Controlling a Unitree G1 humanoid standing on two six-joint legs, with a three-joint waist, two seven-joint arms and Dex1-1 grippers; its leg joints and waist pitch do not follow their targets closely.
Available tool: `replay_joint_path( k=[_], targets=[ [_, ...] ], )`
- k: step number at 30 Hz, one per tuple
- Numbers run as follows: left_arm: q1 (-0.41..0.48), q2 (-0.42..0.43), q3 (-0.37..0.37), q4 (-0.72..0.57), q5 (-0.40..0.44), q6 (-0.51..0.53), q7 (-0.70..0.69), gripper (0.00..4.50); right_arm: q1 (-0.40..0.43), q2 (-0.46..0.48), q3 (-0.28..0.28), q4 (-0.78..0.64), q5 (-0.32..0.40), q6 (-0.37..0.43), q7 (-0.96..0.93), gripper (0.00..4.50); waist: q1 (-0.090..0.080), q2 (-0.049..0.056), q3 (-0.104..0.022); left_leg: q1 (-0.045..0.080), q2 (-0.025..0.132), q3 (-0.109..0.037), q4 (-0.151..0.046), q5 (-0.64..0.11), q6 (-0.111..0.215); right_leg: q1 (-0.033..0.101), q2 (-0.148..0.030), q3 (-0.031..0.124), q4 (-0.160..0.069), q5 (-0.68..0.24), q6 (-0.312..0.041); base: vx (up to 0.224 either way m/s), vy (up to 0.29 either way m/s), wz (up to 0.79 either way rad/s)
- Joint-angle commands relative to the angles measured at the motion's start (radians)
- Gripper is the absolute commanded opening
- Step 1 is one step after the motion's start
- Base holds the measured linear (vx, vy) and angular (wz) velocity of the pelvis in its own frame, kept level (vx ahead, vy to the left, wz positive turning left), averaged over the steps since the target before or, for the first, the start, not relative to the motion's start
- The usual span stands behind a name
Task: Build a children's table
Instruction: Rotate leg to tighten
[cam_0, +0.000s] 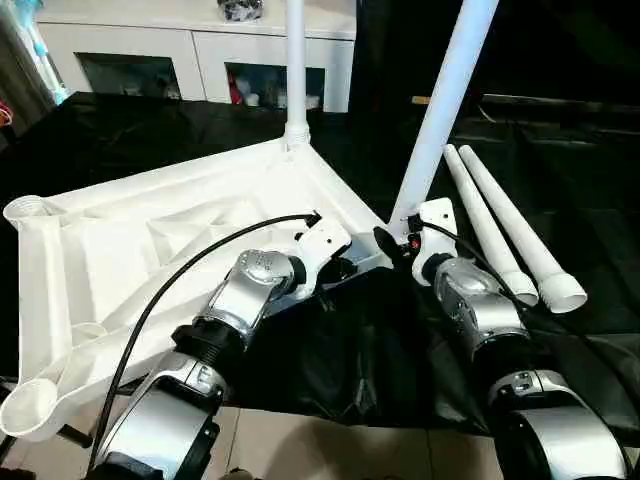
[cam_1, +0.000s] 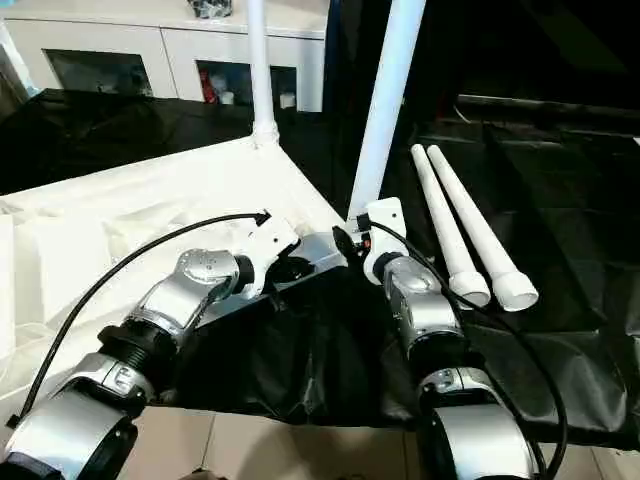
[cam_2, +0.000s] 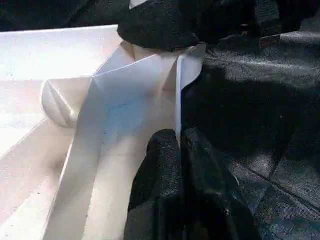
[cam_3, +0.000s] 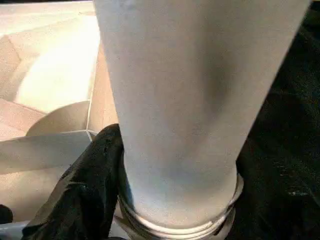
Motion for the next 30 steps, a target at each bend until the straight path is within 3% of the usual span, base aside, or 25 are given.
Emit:
replay_joint_path(
  k=[1, 4, 5, 6, 7, 9, 10, 14, 15, 16, 17, 19, 20, 21, 22, 23, 24, 25, 26, 27, 30],
  targets=[
    [-0.057, -0.034, -0.002, -0.003, -0.007, -0.068, 0.032, 0.00, -0.005, 0.059, 0.059, 0.013, -0.003, -0.015, 0.071, 3.49, -0.003, 0.002, -0.080, 0.010, 0.016, -0.003, -0.063, -0.225, 0.040, 0.060, -0.074, 0.044, -0.088, -0.270, -0.200, 0.000, 0.000, 0.00],
    [-0.066, -0.035, -0.005, 0.034, 0.007, -0.099, 0.048, 0.00, 0.006, 0.030, 0.048, -0.010, -0.007, -0.044, 0.054, 3.49, -0.001, -0.004, -0.081, 0.010, 0.015, -0.002, -0.061, -0.213, 0.045, 0.059, -0.075, 0.045, -0.087, -0.286, -0.192, 0.000, 0.000, 0.00],
    [-0.071, -0.036, 0.000, 0.047, 0.010, -0.108, 0.065, 0.00, 0.019, 0.013, 0.040, -0.040, 0.003, -0.044, 0.069, 3.49, 0.002, -0.001, -0.079, 0.012, 0.015, -0.001, -0.061, -0.211, 0.050, 0.057, -0.073, 0.045, -0.090, -0.291, -0.187, 0.000, 0.000, 0.00],
    [-0.083, -0.042, 0.018, 0.068, 0.005, -0.111, 0.088, 0.00, 0.035, -0.007, 0.028, -0.081, 0.017, -0.038, 0.093, 3.49, 0.002, -0.021, -0.081, 0.011, 0.016, 0.001, -0.061, -0.208, 0.054, 0.058, -0.072, 0.045, -0.088, -0.286, -0.184, 0.000, 0.000, 0.00],
    [-0.093, -0.046, 0.036, 0.082, -0.004, -0.110, 0.105, 0.44, 0.045, -0.018, 0.019, -0.106, 0.028, -0.032, 0.104, 3.49, 0.008, -0.014, -0.082, 0.008, 0.016, -0.002, -0.061, -0.190, 0.061, 0.063, -0.075, 0.044, -0.082, -0.279, -0.180, 0.000, 0.000, 0.00],
    [-0.104, -0.046, 0.051, 0.099, -0.011, -0.120, 0.115, 0.55, 0.061, -0.034, 0.010, -0.141, 0.038, -0.026, 0.116, 3.49, 0.007, -0.014, -0.084, 0.005, 0.016, -0.001, -0.059, -0.166, 0.072, 0.063, -0.075, 0.044, -0.080, -0.246, -0.181, 0.000, 0.000, 0.00],
    [-0.109, -0.045, 0.055, 0.107, -0.013, -0.128, 0.117, 0.76, 0.070, -0.042, 0.007, -0.160, 0.042, -0.025, 0.123, 3.49, 0.007, -0.026, -0.085, -0.001, 0.015, -0.002, -0.058, -0.146, 0.083, 0.068, -0.076, 0.044, -0.076, -0.224, -0.185, 0.000, 0.000, 0.00],
    [-0.117, -0.025, 0.076, 0.116, -0.009, -0.183, 0.159, 0.99, 0.122, -0.086, -0.002, -0.277, 0.077, 0.009, 0.183, 3.49, 0.006, -0.032, -0.086, -0.003, 0.017, -0.001, -0.057, -0.120, 0.105, 0.067, -0.074, 0.044, -0.071, -0.170, -0.191, 0.000, 0.000, 0.00],
    [-0.114, -0.013, 0.091, 0.103, -0.014, -0.189, 0.176, 1.06, 0.133, -0.094, 0.001, -0.304, 0.084, 0.017, 0.200, 3.49, 0.004, -0.016, -0.084, -0.002, 0.016, -0.003, -0.057, -0.123, 0.105, 0.066, -0.074, 0.043, -0.072, -0.163, -0.194, 0.000, 0.000, 0.00],
    [-0.112, -0.008, 0.099, 0.095, -0.020, -0.187, 0.181, 1.15, 0.138, -0.099, 0.002, -0.316, 0.087, 0.020, 0.209, 3.49, -0.001, -0.018, -0.085, 0.000, 0.015, -0.001, -0.056, -0.137, 0.104, 0.065, -0.071, 0.043, -0.075, -0.164, -0.196, 0.000, 0.000, 0.00],
    [-0.100, 0.010, 0.124, 0.059, -0.033, -0.169, 0.198, 1.26, 0.151, -0.118, 0.005, -0.346, 0.096, 0.041, 0.239, 3.49, 0.001, -0.007, -0.084, 0.002, 0.014, -0.002, -0.055, -0.149, 0.097, 0.065, -0.072, 0.043, -0.075, -0.179, -0.203, 0.000, 0.000, 0.00],
    [-0.095, 0.020, 0.138, 0.041, -0.039, -0.159, 0.210, 1.36, 0.160, -0.130, 0.007, -0.365, 0.102, 0.057, 0.256, 3.49, -0.001, -0.015, -0.083, 0.003, 0.016, -0.001, -0.056, -0.164, 0.090, 0.066, -0.070, 0.042, -0.077, -0.198, -0.204, 0.000, 0.000, 0.00],
    [-0.081, 0.047, 0.155, 0.000, -0.030, -0.138, 0.242, 1.36, 0.172, -0.144, 0.012, -0.387, 0.104, 0.073, 0.277, 3.49, 0.000, -0.018, -0.083, 0.004, 0.016, -0.001, -0.056, -0.167, 0.089, 0.064, -0.070, 0.042, -0.079, -0.209, -0.203, 0.000, 0.000, 0.00],
    [-0.062, 0.085, 0.184, -0.057, -0.019, -0.102, 0.281, 1.36, 0.188, -0.162, 0.023, -0.416, 0.102, 0.097, 0.302, 3.49, 0.000, -0.031, -0.082, 0.002, 0.018, -0.001, -0.057, -0.169, 0.086, 0.064, -0.069, 0.041, -0.078, -0.222, -0.197, 0.000, 0.000, 0.00],
    [-0.056, 0.097, 0.193, -0.074, -0.015, -0.091, 0.294, 1.36, 0.193, -0.168, 0.027, -0.425, 0.101, 0.104, 0.309, 3.49, 0.002, -0.024, -0.081, 0.001, 0.022, -0.005, -0.059, -0.163, 0.080, 0.065, -0.072, 0.041, -0.071, -0.227, -0.197, 0.000, 0.000, 0.00],
    [-0.039, 0.128, 0.219, -0.118, -0.009, -0.060, 0.317, 1.36, 0.211, -0.181, 0.048, -0.458, 0.102, 0.125, 0.342, 3.49, -0.003, -0.034, -0.080, 0.004, 0.022, -0.002, -0.059, -0.169, 0.078, 0.060, -0.069, 0.040, -0.075, -0.246, -0.188, 0.000, 0.000, 0.00],
    [-0.029, 0.147, 0.234, -0.142, -0.006, -0.042, 0.328, 1.36, 0.224, -0.189, 0.062, -0.479, 0.103, 0.139, 0.364, 3.49, -0.001, -0.029, -0.079, 0.003, 0.021, -0.003, -0.058, -0.171, 0.078, 0.060, -0.070, 0.040, -0.075, -0.259, -0.185, 0.000, 0.000, 0.00],
    [-0.011, 0.176, 0.247, -0.178, 0.011, -0.017, 0.341, 1.36, 0.239, -0.198, 0.085, -0.503, 0.101, 0.145, 0.394, 3.49, -0.004, -0.043, -0.077, 0.003, 0.020, 0.000, -0.059, -0.181, 0.075, 0.056, -0.070, 0.040, -0.081, -0.292, -0.168, 0.000, 0.000, 0.00],
    [0.022, 0.222, 0.260, -0.231, 0.038, 0.014, 0.343, 1.36, 0.261, -0.209, 0.119, -0.531, 0.100, 0.154, 0.439, 3.49, -0.001, -0.035, -0.079, 0.004, 0.023, -0.005, -0.060, -0.179, 0.069, 0.058, -0.074, 0.040, -0.074, -0.296, -0.167, 0.000, 0.000, 0.00],
    [0.045, 0.251, 0.267, -0.266, 0.056, 0.033, 0.342, 1.36, 0.274, -0.216, 0.141, -0.549, 0.099, 0.158, 0.467, 3.49, -0.001, -0.040, -0.076, 0.000, 0.026, -0.005, -0.061, -0.175, 0.071, 0.054, -0.073, 0.041, -0.075, -0.297, -0.156, 0.000, 0.000, 0.00],
    [0.162, 0.371, 0.299, -0.403, 0.118, 0.136, 0.317, 1.36, 0.297, -0.206, 0.201, -0.562, 0.083, 0.178, 0.501, 3.49, -0.010, -0.032, -0.075, 0.007, 0.032, -0.008, -0.067, -0.205, 0.051, 0.045, -0.072, 0.043, -0.074, -0.311, -0.155, 0.000, 0.000, 0.00]
  ],
)
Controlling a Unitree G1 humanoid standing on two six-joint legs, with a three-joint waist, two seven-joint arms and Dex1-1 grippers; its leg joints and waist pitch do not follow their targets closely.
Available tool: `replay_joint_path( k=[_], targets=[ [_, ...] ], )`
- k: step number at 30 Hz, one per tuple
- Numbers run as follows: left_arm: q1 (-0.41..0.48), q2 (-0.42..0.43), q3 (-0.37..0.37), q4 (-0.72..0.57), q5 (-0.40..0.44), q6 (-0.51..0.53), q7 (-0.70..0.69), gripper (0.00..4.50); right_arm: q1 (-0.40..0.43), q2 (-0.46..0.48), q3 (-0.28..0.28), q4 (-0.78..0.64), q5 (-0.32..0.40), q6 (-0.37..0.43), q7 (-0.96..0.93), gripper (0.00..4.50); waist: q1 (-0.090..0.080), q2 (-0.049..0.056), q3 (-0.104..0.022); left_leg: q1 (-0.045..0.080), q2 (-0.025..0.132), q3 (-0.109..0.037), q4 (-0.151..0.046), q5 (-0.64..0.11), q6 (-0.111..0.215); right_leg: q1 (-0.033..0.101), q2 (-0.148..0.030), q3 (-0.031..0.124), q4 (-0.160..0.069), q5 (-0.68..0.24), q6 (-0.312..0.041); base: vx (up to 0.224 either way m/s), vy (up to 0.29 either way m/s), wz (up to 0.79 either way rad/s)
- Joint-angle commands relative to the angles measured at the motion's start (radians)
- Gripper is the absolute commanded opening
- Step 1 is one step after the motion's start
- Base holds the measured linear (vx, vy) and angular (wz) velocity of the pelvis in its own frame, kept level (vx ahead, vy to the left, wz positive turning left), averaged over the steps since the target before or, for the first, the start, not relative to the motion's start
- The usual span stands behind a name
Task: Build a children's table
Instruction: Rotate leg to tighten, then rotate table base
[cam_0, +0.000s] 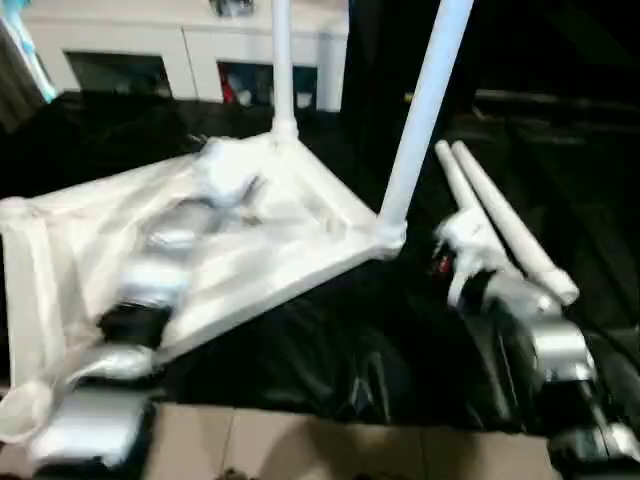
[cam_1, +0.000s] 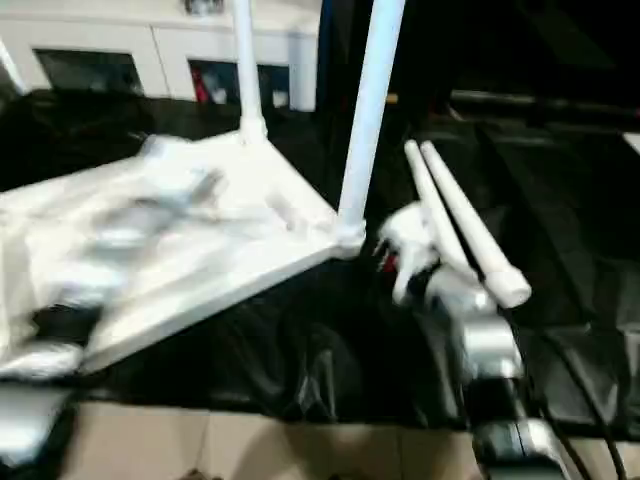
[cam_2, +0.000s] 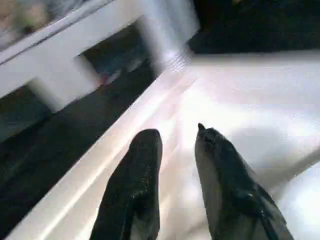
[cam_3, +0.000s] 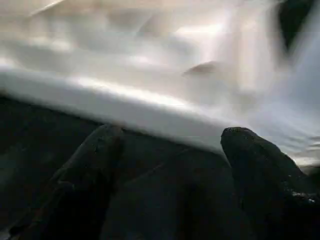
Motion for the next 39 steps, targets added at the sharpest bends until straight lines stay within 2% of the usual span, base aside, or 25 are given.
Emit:
replay_joint_path(
  k=[1, 2, 3, 4, 5, 6, 7, 9, 10, 12, 13, 15, 18, 21, 23, 26, 28, 30, 31, 33, 35, 37, 39],
  targets=[
    [0.051, 0.044, 0.015, -0.075, 0.044, 0.079, -0.021, 1.36, -0.005, 0.010, 0.025, -0.005, -0.018, 0.013, 0.002, 3.49, 0.001, 0.002, -0.075, 0.013, 0.029, -0.008, -0.067, -0.216, 0.040, 0.047, -0.072, 0.045, -0.076, -0.309, -0.167, 0.000, 0.000, 0.00],
    [0.065, 0.058, 0.018, -0.089, 0.050, 0.093, -0.026, 1.36, -0.008, 0.015, 0.028, 0.004, -0.025, 0.013, -0.006, 3.49, 0.000, -0.003, -0.074, 0.014, 0.028, -0.006, -0.068, -0.224, 0.038, 0.044, -0.069, 0.045, -0.079, -0.319, -0.166, 0.000, 0.000, 0.00],
    [0.092, 0.083, 0.026, -0.118, 0.051, 0.137, -0.027, 1.36, -0.022, 0.029, 0.032, 0.034, -0.047, 0.020, -0.035, 3.49, 0.001, 0.006, -0.072, 0.016, 0.027, -0.008, -0.070, -0.241, 0.028, 0.042, -0.070, 0.047, -0.080, -0.333, -0.167, 0.000, 0.000, 0.00],
    [0.109, 0.098, 0.031, -0.138, 0.049, 0.167, -0.026, 1.36, -0.031, 0.037, 0.035, 0.052, -0.060, 0.026, -0.055, 3.49, 0.002, 0.006, -0.072, 0.019, 0.029, -0.008, -0.071, -0.249, 0.014, 0.039, -0.071, 0.049, -0.079, -0.330, -0.178, 0.000, 0.000, 0.00],
    [0.129, 0.122, 0.027, -0.150, 0.060, 0.205, -0.026, 1.36, -0.047, 0.053, 0.037, 0.075, -0.071, 0.037, -0.082, 3.49, 0.009, 0.015, -0.069, 0.026, 0.028, -0.007, -0.071, -0.274, 0.005, 0.034, -0.069, 0.049, -0.084, -0.342, -0.176, 0.000, 0.000, 0.00],
    [0.140, 0.136, 0.024, -0.153, 0.066, 0.227, -0.025, 1.20, -0.059, 0.063, 0.037, 0.092, -0.079, 0.044, -0.103, 3.49, 0.007, 0.013, -0.070, 0.030, 0.029, -0.007, -0.071, -0.288, -0.005, 0.031, -0.070, 0.051, -0.081, -0.338, -0.180, 0.000, 0.000, 0.00],
    [0.161, 0.152, 0.020, -0.158, 0.080, 0.300, -0.025, 1.09, -0.083, 0.089, 0.027, 0.124, -0.075, 0.068, -0.149, 3.33, 0.004, 0.010, -0.069, 0.024, 0.026, -0.010, -0.074, -0.298, -0.012, 0.037, -0.069, 0.049, -0.079, -0.347, -0.177, 0.000, 0.000, 0.00],
    [0.165, 0.155, 0.017, -0.159, 0.083, 0.322, -0.028, 0.97, -0.090, 0.097, 0.023, 0.132, -0.070, 0.078, -0.160, 3.16, 0.006, 0.009, -0.069, 0.026, 0.025, -0.011, -0.075, -0.309, -0.017, 0.036, -0.070, 0.050, -0.083, -0.355, -0.169, 0.000, 0.000, 0.00],
    [0.187, 0.171, -0.002, -0.174, 0.107, 0.370, -0.046, 0.78, -0.102, 0.107, 0.031, 0.145, -0.070, 0.090, -0.172, 3.13, 0.007, 0.009, -0.071, 0.026, 0.026, -0.012, -0.075, -0.300, -0.019, 0.038, -0.072, 0.052, -0.079, -0.336, -0.171, 0.000, 0.000, 0.00],
    [0.200, 0.181, -0.017, -0.172, 0.121, 0.397, -0.061, 0.67, -0.114, 0.118, 0.041, 0.159, -0.078, 0.102, -0.187, 3.03, 0.009, 0.008, -0.073, 0.023, 0.025, -0.011, -0.075, -0.279, -0.017, 0.041, -0.072, 0.053, -0.077, -0.306, -0.172, 0.000, 0.000, 0.00],
    [0.200, 0.181, -0.017, -0.172, 0.121, 0.397, -0.061, 0.57, -0.114, 0.118, 0.041, 0.159, -0.078, 0.102, -0.187, 2.78, 0.009, 0.008, -0.074, 0.019, 0.025, -0.012, -0.075, -0.264, -0.015, 0.044, -0.073, 0.053, -0.074, -0.287, -0.176, 0.000, 0.000, 0.00],
    [0.207, 0.190, -0.030, -0.159, 0.126, 0.402, -0.075, 0.33, -0.128, 0.127, 0.046, 0.182, -0.090, 0.109, -0.202, 2.67, 0.008, 0.007, -0.076, 0.017, 0.023, -0.010, -0.074, -0.251, -0.012, 0.046, -0.073, 0.053, -0.072, -0.264, -0.184, 0.000, 0.000, 0.00],
    [0.222, 0.226, -0.080, -0.144, 0.116, 0.421, -0.144, 0.15, -0.180, 0.155, 0.056, 0.279, -0.131, 0.079, -0.241, 2.45, 0.006, 0.015, -0.076, 0.018, 0.022, -0.013, -0.074, -0.259, -0.017, 0.045, -0.075, 0.052, -0.072, -0.275, -0.189, 0.000, 0.000, 0.00],
    [0.215, 0.244, -0.100, -0.158, 0.090, 0.407, -0.213, 0.01, -0.228, 0.177, 0.045, 0.363, -0.135, 0.067, -0.285, 2.21, 0.004, 0.014, -0.076, 0.021, 0.022, -0.012, -0.073, -0.267, -0.025, 0.044, -0.076, 0.053, -0.073, -0.270, -0.198, 0.000, 0.000, 0.00],
    [0.212, 0.245, -0.097, -0.198, 0.059, 0.414, -0.261, 0.00, -0.254, 0.190, 0.040, 0.413, -0.138, 0.061, -0.316, 1.92, 0.002, 0.015, -0.075, 0.021, 0.023, -0.012, -0.074, -0.276, -0.033, 0.044, -0.076, 0.053, -0.071, -0.263, -0.206, 0.000, 0.000, 0.00],
    [0.212, 0.244, -0.099, -0.251, 0.018, 0.426, -0.322, 0.00, -0.273, 0.201, 0.034, 0.449, -0.139, 0.051, -0.337, 1.77, 0.005, 0.015, -0.076, 0.021, 0.025, -0.011, -0.074, -0.259, -0.036, 0.046, -0.077, 0.054, -0.067, -0.232, -0.219, 0.000, 0.000, 0.00],
    [0.224, 0.272, -0.139, -0.310, -0.007, 0.413, -0.406, 0.00, -0.303, 0.217, 0.024, 0.503, -0.141, 0.039, -0.366, 1.62, 0.004, 0.014, -0.077, 0.019, 0.023, -0.009, -0.073, -0.252, -0.035, 0.048, -0.076, 0.054, -0.063, -0.214, -0.226, 0.000, 0.000, 0.00],
    [0.230, 0.284, -0.154, -0.323, -0.008, 0.398, -0.428, 0.00, -0.310, 0.221, 0.021, 0.517, -0.142, 0.030, -0.369, 1.42, 0.005, 0.013, -0.076, 0.020, 0.024, -0.010, -0.074, -0.254, -0.032, 0.047, -0.076, 0.054, -0.062, -0.222, -0.222, 0.000, 0.000, 0.00],
    [0.240, 0.299, -0.177, -0.353, -0.025, 0.391, -0.482, 0.00, -0.327, 0.228, 0.018, 0.554, -0.146, 0.006, -0.373, 1.38, 0.006, 0.008, -0.076, 0.020, 0.024, -0.009, -0.074, -0.250, -0.032, 0.049, -0.077, 0.054, -0.062, -0.223, -0.218, 0.000, 0.000, 0.00],
    [0.245, 0.296, -0.183, -0.376, -0.051, 0.397, -0.516, 0.00, -0.335, 0.231, 0.019, 0.569, -0.147, -0.006, -0.373, 1.30, 0.004, 0.013, -0.076, 0.021, 0.025, -0.009, -0.074, -0.250, -0.036, 0.047, -0.077, 0.054, -0.061, -0.228, -0.220, 0.000, 0.000, 0.00],
    [0.247, 0.267, -0.208, -0.446, -0.124, 0.399, -0.595, 0.00, -0.353, 0.237, 0.022, 0.595, -0.148, -0.028, -0.367, 1.10, 0.004, 0.008, -0.074, 0.021, 0.025, -0.007, -0.075, -0.255, -0.039, 0.047, -0.078, 0.055, -0.063, -0.239, -0.219, 0.000, 0.000, 0.00],
    [0.245, 0.256, -0.222, -0.463, -0.140, 0.407, -0.614, 0.00, -0.356, 0.238, 0.024, 0.600, -0.148, -0.033, -0.364, 1.00, 0.007, 0.010, -0.073, 0.024, 0.025, -0.006, -0.074, -0.264, -0.041, 0.045, -0.076, 0.056, -0.063, -0.248, -0.218, 0.000, 0.000, 0.00],
    [0.243, 0.239, -0.243, -0.477, -0.159, 0.411, -0.635, 0.00, -0.361, 0.241, 0.026, 0.612, -0.152, -0.044, -0.360, 0.79, 0.008, 0.008, -0.074, 0.021, 0.025, -0.007, -0.075, -0.262, -0.043, 0.048, -0.076, 0.056, -0.062, -0.247, -0.214, 0.000, 0.000, 0.00]
  ],
)
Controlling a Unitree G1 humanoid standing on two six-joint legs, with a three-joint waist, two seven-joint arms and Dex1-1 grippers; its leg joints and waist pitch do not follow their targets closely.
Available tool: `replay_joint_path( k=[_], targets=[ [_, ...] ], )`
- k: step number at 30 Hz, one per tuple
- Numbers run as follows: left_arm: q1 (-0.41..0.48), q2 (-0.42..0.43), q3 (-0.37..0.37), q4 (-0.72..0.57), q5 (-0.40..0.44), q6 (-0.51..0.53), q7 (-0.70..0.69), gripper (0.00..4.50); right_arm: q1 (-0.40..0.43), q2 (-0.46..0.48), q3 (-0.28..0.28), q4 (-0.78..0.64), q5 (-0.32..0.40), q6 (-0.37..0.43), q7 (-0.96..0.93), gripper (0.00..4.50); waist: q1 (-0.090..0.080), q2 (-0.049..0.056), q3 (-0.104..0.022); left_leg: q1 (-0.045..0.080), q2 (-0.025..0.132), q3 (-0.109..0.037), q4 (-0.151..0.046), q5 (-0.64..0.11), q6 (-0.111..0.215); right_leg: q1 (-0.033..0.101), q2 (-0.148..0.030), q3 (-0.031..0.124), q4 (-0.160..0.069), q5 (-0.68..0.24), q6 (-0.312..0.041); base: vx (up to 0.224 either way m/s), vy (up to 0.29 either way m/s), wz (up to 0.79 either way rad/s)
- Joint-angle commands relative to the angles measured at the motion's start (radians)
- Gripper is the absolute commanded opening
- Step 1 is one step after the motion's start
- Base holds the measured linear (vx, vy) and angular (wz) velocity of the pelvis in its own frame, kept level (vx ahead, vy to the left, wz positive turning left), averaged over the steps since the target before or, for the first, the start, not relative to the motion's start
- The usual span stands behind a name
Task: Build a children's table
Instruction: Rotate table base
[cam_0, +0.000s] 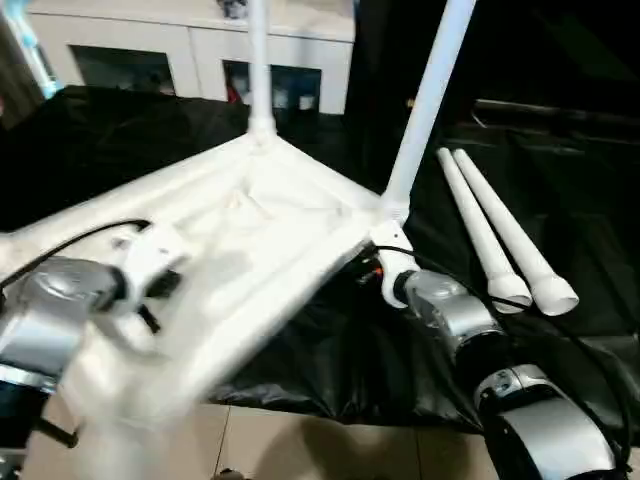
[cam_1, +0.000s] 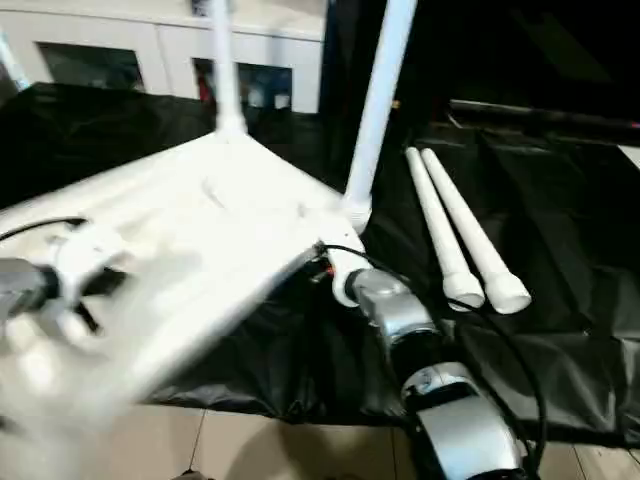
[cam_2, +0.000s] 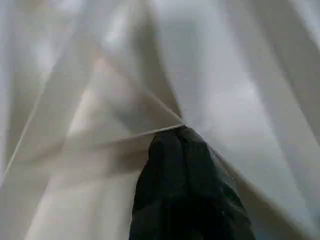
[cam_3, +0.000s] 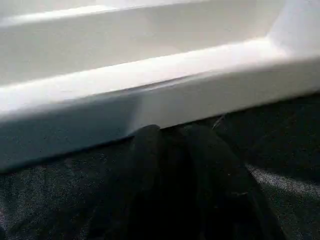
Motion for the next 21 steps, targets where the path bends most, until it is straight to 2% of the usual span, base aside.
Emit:
replay_joint_path(
  k=[1, 4, 8, 10, 11, 12, 14, 16, 17, 18, 19, 21],
  targets=[
    [-0.009, -0.036, -0.064, -0.046, -0.047, -0.004, -0.041, 0.00, -0.032, 0.019, 0.009, 0.013, -0.014, -0.023, 0.013, 0.69, -0.002, 0.020, -0.071, 0.018, 0.025, -0.007, -0.078, -0.268, -0.043, 0.046, -0.077, 0.053, -0.066, -0.260, -0.205, 0.000, 0.000, 0.00],
    [-0.035, -0.085, -0.102, 0.000, -0.022, -0.029, -0.023, 0.00, -0.039, 0.024, 0.008, 0.027, -0.015, -0.035, 0.017, 0.56, -0.006, 0.017, -0.072, 0.015, 0.022, -0.007, -0.076, -0.264, -0.041, 0.049, -0.076, 0.054, -0.067, -0.269, -0.197, 0.000, 0.000, 0.00],
    [-0.080, -0.141, -0.108, 0.081, 0.007, -0.071, 0.032, 0.00, -0.046, 0.024, 0.007, 0.039, -0.018, -0.048, 0.019, 0.21, -0.011, 0.021, -0.075, 0.013, 0.019, -0.006, -0.072, -0.244, -0.032, 0.051, -0.072, 0.052, -0.067, -0.247, -0.195, 0.000, 0.000, 0.00],
    [-0.100, -0.160, -0.106, 0.115, 0.018, -0.084, 0.061, 0.00, -0.046, 0.022, 0.006, 0.038, -0.019, -0.050, 0.019, 0.10, -0.014, 0.019, -0.075, 0.013, 0.020, -0.007, -0.074, -0.247, -0.031, 0.051, -0.070, 0.051, -0.067, -0.244, -0.195, 0.000, 0.000, 0.00],
    [-0.164, -0.201, -0.096, 0.227, 0.049, -0.142, 0.157, 0.00, -0.052, 0.010, 0.001, 0.032, -0.020, -0.058, 0.014, 0.10, -0.014, 0.021, -0.075, 0.017, 0.017, -0.005, -0.070, -0.255, -0.029, 0.049, -0.067, 0.051, -0.072, -0.252, -0.190, 0.000, 0.000, 0.00],
    [-0.184, -0.211, -0.094, 0.261, 0.060, -0.161, 0.187, 0.00, -0.055, 0.006, -0.002, 0.031, -0.019, -0.060, 0.013, 0.10, -0.011, 0.021, -0.078, 0.020, 0.017, -0.004, -0.069, -0.254, -0.029, 0.048, -0.068, 0.052, -0.071, -0.246, -0.190, 0.000, 0.000, 0.00],
    [-0.254, -0.246, -0.081, 0.378, 0.079, -0.209, 0.277, 0.00, -0.064, -0.015, -0.018, 0.018, -0.019, -0.066, 0.008, 0.10, -0.009, 0.021, -0.078, 0.013, 0.016, -0.008, -0.070, -0.248, -0.027, 0.054, -0.069, 0.049, -0.071, -0.254, -0.180, 0.000, 0.000, 0.00],
    [-0.290, -0.270, -0.068, 0.435, 0.082, -0.229, 0.332, 0.00, -0.071, -0.027, -0.030, 0.011, -0.014, -0.067, 0.009, 0.10, -0.005, 0.019, -0.080, 0.018, 0.017, -0.007, -0.067, -0.255, -0.026, 0.052, -0.071, 0.050, -0.072, -0.259, -0.180, 0.000, 0.000, 0.00],
    [-0.304, -0.279, -0.066, 0.456, 0.084, -0.233, 0.350, 0.00, -0.074, -0.032, -0.036, 0.008, -0.011, -0.066, 0.008, 0.10, -0.005, 0.019, -0.079, 0.011, 0.019, -0.010, -0.070, -0.249, -0.027, 0.057, -0.073, 0.048, -0.071, -0.263, -0.180, 0.000, 0.000, 0.00],
    [-0.327, -0.294, -0.062, 0.504, 0.089, -0.254, 0.389, 0.00, -0.077, -0.041, -0.042, 0.000, -0.009, -0.066, 0.007, 0.10, -0.003, 0.022, -0.079, 0.014, 0.020, -0.011, -0.069, -0.251, -0.029, 0.054, -0.075, 0.048, -0.071, -0.265, -0.181, 0.000, 0.000, 0.00],
    [-0.342, -0.305, -0.059, 0.538, 0.093, -0.270, 0.415, 0.00, -0.080, -0.048, -0.046, -0.005, -0.007, -0.066, 0.006, 0.10, -0.002, 0.021, -0.079, 0.016, 0.017, -0.009, -0.066, -0.252, -0.025, 0.053, -0.071, 0.047, -0.073, -0.263, -0.176, 0.000, 0.000, 0.00],
    [-0.378, -0.330, -0.055, 0.627, 0.106, -0.321, 0.480, 0.00, -0.084, -0.065, -0.055, -0.022, -0.003, -0.065, 0.006, 0.10, 0.000, 0.023, -0.080, 0.013, 0.016, -0.009, -0.067, -0.236, -0.020, 0.056, -0.069, 0.047, -0.071, -0.240, -0.177, 0.000, 0.000, 0.00]
  ],
)
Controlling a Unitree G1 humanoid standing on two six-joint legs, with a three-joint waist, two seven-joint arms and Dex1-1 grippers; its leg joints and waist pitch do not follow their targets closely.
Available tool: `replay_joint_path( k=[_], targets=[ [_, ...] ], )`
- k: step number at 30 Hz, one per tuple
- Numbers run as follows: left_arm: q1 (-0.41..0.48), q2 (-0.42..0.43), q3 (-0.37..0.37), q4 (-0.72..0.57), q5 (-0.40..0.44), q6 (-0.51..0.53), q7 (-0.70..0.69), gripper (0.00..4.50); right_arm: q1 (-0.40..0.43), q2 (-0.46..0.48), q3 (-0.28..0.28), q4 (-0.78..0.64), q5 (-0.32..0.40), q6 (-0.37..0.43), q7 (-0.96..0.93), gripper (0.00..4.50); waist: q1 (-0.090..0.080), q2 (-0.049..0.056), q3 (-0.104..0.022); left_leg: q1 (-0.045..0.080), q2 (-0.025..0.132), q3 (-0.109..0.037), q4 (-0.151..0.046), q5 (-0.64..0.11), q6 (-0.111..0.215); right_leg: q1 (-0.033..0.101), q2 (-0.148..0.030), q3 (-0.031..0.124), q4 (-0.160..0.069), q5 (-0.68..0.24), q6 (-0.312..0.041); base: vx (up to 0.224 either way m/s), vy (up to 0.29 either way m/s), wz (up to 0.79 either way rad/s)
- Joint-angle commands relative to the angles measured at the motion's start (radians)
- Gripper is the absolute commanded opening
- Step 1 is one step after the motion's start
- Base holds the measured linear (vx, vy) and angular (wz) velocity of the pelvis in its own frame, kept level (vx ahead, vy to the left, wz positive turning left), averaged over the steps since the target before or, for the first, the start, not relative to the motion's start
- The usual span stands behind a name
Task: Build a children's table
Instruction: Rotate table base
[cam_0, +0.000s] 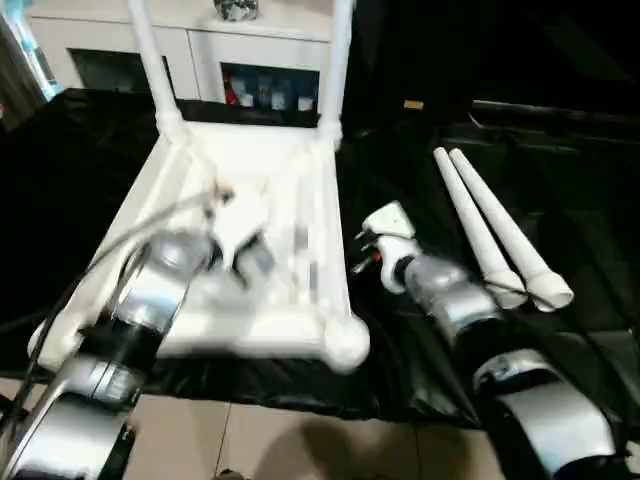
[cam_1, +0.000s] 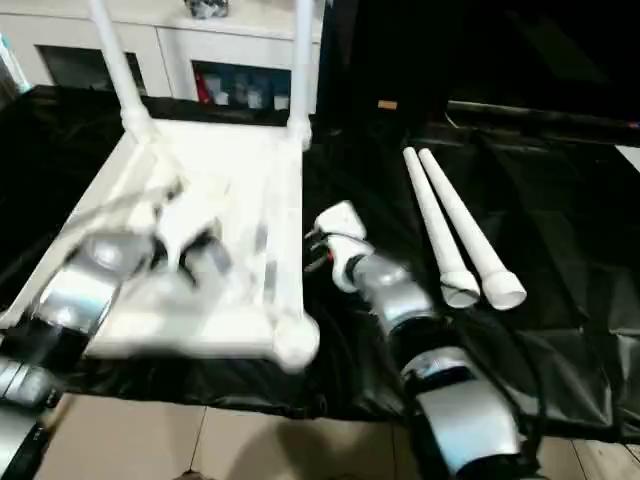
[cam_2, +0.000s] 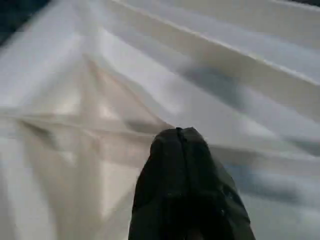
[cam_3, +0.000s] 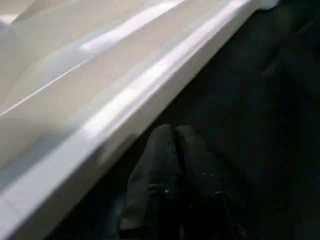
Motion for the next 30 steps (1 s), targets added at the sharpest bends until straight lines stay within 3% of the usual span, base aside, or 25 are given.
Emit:
replay_joint_path(
  k=[1, 4, 6, 7, 10, 11, 13, 15, 17, 20, 22, 23, 25, 28, 29, 30],
  targets=[
    [-0.013, -0.019, 0.007, 0.076, 0.014, -0.041, 0.056, 0.00, -0.015, -0.015, -0.016, -0.025, 0.012, -0.002, 0.003, 0.10, 0.003, 0.018, -0.087, 0.011, 0.016, -0.008, -0.067, -0.202, -0.012, 0.060, -0.070, 0.048, -0.064, -0.176, -0.187, 0.000, 0.000, 0.00],
    [-0.031, -0.028, 0.009, 0.123, 0.020, -0.072, 0.089, 0.00, -0.015, -0.021, -0.017, -0.030, 0.013, -0.003, 0.005, 0.10, 0.003, 0.014, -0.093, 0.006, 0.015, -0.005, -0.062, -0.149, 0.009, 0.065, -0.071, 0.047, -0.054, -0.082, -0.217, 0.000, 0.000, 0.00],
    [-0.051, -0.042, 0.008, 0.183, 0.018, -0.156, 0.103, 0.00, -0.001, -0.045, -0.017, -0.067, 0.014, -0.011, 0.029, 0.10, 0.006, 0.027, -0.095, 0.007, 0.015, -0.005, -0.059, -0.130, 0.019, 0.064, -0.071, 0.047, -0.051, -0.038, -0.234, 0.000, 0.000, 0.00],
    [-0.054, -0.045, 0.011, 0.190, 0.009, -0.184, 0.087, 0.00, 0.011, -0.057, -0.017, -0.094, 0.016, -0.011, 0.052, 0.10, 0.007, 0.021, -0.094, 0.008, 0.018, -0.004, -0.059, -0.137, 0.026, 0.063, -0.071, 0.046, -0.053, -0.029, -0.241, 0.000, 0.000, 0.00],
    [-0.001, -0.023, 0.031, 0.062, -0.073, -0.177, -0.079, 0.00, 0.058, -0.098, -0.017, -0.193, 0.041, 0.011, 0.144, 0.10, 0.019, 0.019, -0.092, 0.010, 0.026, -0.006, -0.061, -0.143, 0.033, 0.068, -0.081, 0.047, -0.052, -0.036, -0.251, 0.000, 0.000, 0.00],
    [0.035, -0.002, 0.031, -0.014, -0.120, -0.167, -0.178, 0.00, 0.080, -0.119, -0.015, -0.236, 0.054, 0.026, 0.187, 0.10, 0.017, 0.020, -0.090, 0.009, 0.024, -0.003, -0.061, -0.150, 0.032, 0.062, -0.075, 0.046, -0.053, -0.045, -0.258, 0.000, 0.000, 0.00],
    [0.130, 0.072, 0.007, -0.210, -0.229, -0.104, -0.397, 0.00, 0.125, -0.171, -0.008, -0.319, 0.075, 0.052, 0.268, 0.10, 0.025, 0.019, -0.086, 0.009, 0.033, -0.007, -0.066, -0.166, 0.023, 0.067, -0.086, 0.048, -0.050, -0.077, -0.258, 0.000, 0.000, 0.00],
    [0.168, 0.109, -0.014, -0.282, -0.264, -0.077, -0.475, 0.00, 0.142, -0.194, -0.002, -0.349, 0.079, 0.058, 0.299, 0.10, 0.023, 0.021, -0.084, 0.015, 0.031, -0.001, -0.066, -0.188, 0.013, 0.058, -0.076, 0.049, -0.052, -0.099, -0.256, 0.000, 0.000, 0.00],
    [0.205, 0.158, -0.049, -0.342, -0.296, -0.058, -0.556, 0.00, 0.165, -0.225, 0.008, -0.390, 0.083, 0.073, 0.343, 0.10, 0.021, 0.021, -0.075, 0.014, 0.024, 0.002, -0.069, -0.229, 0.007, 0.054, -0.069, 0.049, -0.063, -0.182, -0.233, 0.000, 0.000, 0.00],
    [0.233, 0.197, -0.081, -0.385, -0.310, -0.038, -0.611, 0.00, 0.200, -0.269, 0.030, -0.445, 0.086, 0.086, 0.414, 0.10, 0.024, 0.018, -0.070, 0.023, 0.024, -0.002, -0.071, -0.303, -0.010, 0.049, -0.074, 0.049, -0.080, -0.340, -0.187, 0.000, 0.000, 0.00],
    [0.245, 0.211, -0.111, -0.399, -0.282, -0.026, -0.637, 0.00, 0.240, -0.317, 0.060, -0.519, 0.095, 0.120, 0.490, 0.10, 0.028, 0.023, -0.062, 0.031, 0.027, -0.006, -0.077, -0.341, -0.014, 0.043, -0.070, 0.048, -0.090, -0.424, -0.147, 0.000, 0.000, 0.00],
    [0.245, 0.206, -0.118, -0.393, -0.252, -0.036, -0.626, 0.00, 0.254, -0.331, 0.069, -0.549, 0.094, 0.130, 0.508, 0.10, 0.024, 0.020, -0.059, 0.034, 0.026, -0.006, -0.078, -0.364, -0.014, 0.041, -0.069, 0.048, -0.097, -0.459, -0.134, 0.000, 0.000, 0.00],
    [0.235, 0.187, -0.124, -0.365, -0.200, -0.064, -0.577, 0.00, 0.270, -0.342, 0.077, -0.585, 0.093, 0.146, 0.516, 0.10, 0.022, 0.018, -0.064, 0.028, 0.023, -0.010, -0.078, -0.351, -0.017, 0.049, -0.073, 0.046, -0.097, -0.485, -0.115, 0.000, 0.000, 0.00],
    [0.219, 0.166, -0.135, -0.333, -0.164, -0.090, -0.532, 0.00, 0.280, -0.345, 0.079, -0.616, 0.096, 0.165, 0.520, 0.10, 0.021, 0.017, -0.068, 0.026, 0.022, -0.011, -0.076, -0.324, -0.011, 0.048, -0.072, 0.045, -0.098, -0.464, -0.109, 0.000, 0.000, 0.00],
    [0.213, 0.161, -0.145, -0.332, -0.165, -0.083, -0.525, 0.00, 0.285, -0.347, 0.078, -0.632, 0.097, 0.176, 0.523, 0.10, 0.018, 0.027, -0.069, 0.025, 0.022, -0.011, -0.076, -0.324, -0.013, 0.048, -0.071, 0.044, -0.099, -0.446, -0.116, 0.000, 0.000, 0.00],
    [0.207, 0.150, -0.156, -0.328, -0.168, -0.076, -0.520, 0.00, 0.289, -0.349, 0.077, -0.643, 0.097, 0.182, 0.524, 0.10, 0.017, 0.026, -0.069, 0.024, 0.021, -0.012, -0.076, -0.322, -0.012, 0.049, -0.070, 0.044, -0.097, -0.434, -0.120, 0.000, 0.000, 0.00]
  ],
)
